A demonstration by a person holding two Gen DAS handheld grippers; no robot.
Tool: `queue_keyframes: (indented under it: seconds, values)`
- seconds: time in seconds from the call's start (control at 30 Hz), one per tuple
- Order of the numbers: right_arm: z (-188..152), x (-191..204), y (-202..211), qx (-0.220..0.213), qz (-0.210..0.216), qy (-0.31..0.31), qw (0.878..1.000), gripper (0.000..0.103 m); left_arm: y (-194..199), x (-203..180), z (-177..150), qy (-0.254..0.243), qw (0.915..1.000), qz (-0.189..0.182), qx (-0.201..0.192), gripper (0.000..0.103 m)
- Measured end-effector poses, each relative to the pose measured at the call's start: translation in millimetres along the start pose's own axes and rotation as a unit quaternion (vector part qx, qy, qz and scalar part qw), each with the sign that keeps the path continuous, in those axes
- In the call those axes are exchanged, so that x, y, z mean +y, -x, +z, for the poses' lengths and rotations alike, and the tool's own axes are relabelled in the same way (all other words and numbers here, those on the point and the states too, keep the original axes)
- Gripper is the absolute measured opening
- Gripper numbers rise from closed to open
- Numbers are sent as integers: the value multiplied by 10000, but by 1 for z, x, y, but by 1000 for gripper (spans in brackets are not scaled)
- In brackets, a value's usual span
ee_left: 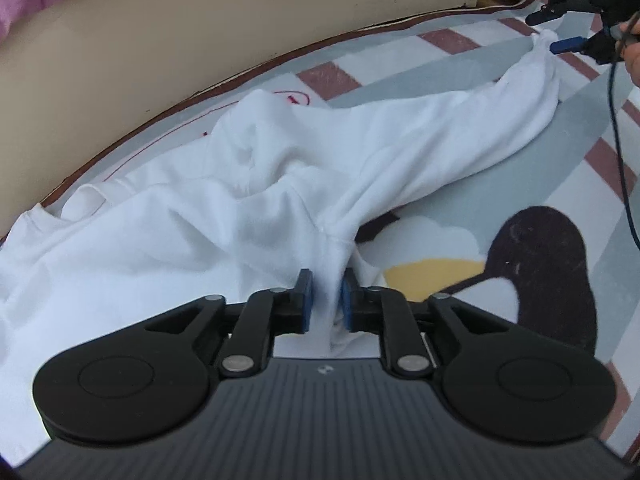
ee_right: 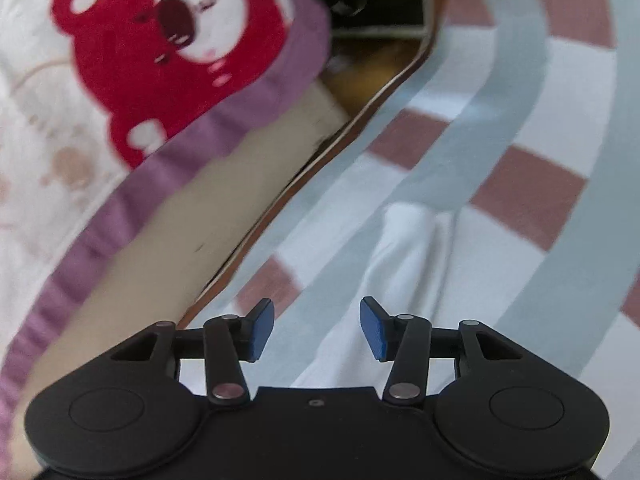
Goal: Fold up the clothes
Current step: 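Pull the shirt fold with the left gripper to spread it while the right gripper hovers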
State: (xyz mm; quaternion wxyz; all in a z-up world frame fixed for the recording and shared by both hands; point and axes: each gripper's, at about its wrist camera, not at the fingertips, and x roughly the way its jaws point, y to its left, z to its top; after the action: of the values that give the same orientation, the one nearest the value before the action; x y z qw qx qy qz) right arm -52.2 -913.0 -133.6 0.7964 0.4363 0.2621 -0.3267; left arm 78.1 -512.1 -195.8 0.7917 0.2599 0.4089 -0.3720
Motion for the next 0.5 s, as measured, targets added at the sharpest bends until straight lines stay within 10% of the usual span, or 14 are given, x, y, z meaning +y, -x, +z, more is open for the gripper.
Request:
queue_keyframes:
  seconds: [0.27,0.33,0.5]
  values:
    - [-21,18,-35,66,-564,1240,9907,59,-4,15,1,378,9989,-254,82,25]
    - [-20,30,-39,59,-607,1780,9821,4,-5,20,2,524,9976,-436,115,4]
    - [2,39,11,-1271,464,2071,9689,2,23,30,18,579,9960,-363,-576,5]
